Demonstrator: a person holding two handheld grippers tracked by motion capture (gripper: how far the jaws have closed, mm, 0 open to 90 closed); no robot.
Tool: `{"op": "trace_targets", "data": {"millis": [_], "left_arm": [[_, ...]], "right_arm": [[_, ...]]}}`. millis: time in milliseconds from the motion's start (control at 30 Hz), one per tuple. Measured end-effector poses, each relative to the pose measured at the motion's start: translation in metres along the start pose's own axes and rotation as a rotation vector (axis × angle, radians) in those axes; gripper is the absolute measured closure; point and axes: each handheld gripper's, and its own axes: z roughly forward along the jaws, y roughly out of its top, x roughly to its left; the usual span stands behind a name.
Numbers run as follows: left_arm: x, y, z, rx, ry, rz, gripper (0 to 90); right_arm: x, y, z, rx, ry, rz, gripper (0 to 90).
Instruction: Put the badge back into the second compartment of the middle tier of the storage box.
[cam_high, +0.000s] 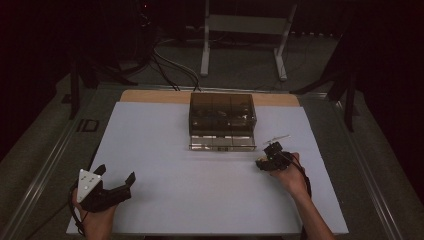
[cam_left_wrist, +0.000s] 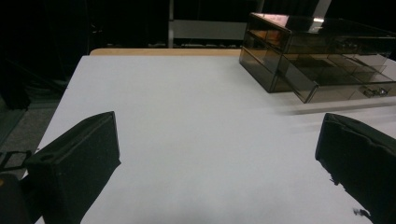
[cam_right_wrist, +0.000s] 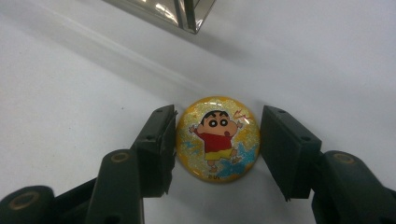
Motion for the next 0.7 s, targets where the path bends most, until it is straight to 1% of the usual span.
{"op": "trace_targets", "data": {"millis": [267, 367, 467, 700], "left_arm": [[-0.0007, -0.0001, 0.0003, 0.004, 0.001, 0.003, 1.1], [-0.0015, -0.0005, 0.0010, 0.006, 0.000, 0.004, 1.2], [-0.0020, -0.0010, 0.0018, 0.012, 0.000, 0.008, 1.1], [-0.0027, -0.0010, 0.0018, 0.012, -0.001, 0.008, 1.1]], "right_arm": [[0.0000, 0.0008, 0.0007, 0.007, -0.001, -0.007, 46.2], [0.0001, 0.0023, 0.0012, 0.019, 0.002, -0.004, 46.0], [0.0013, 0.0023, 0.0017, 0.020, -0.008, -0.010, 46.3], [0.0020, 0.0022, 0.0018, 0.021, -0.013, -0.014, 46.9]]}}
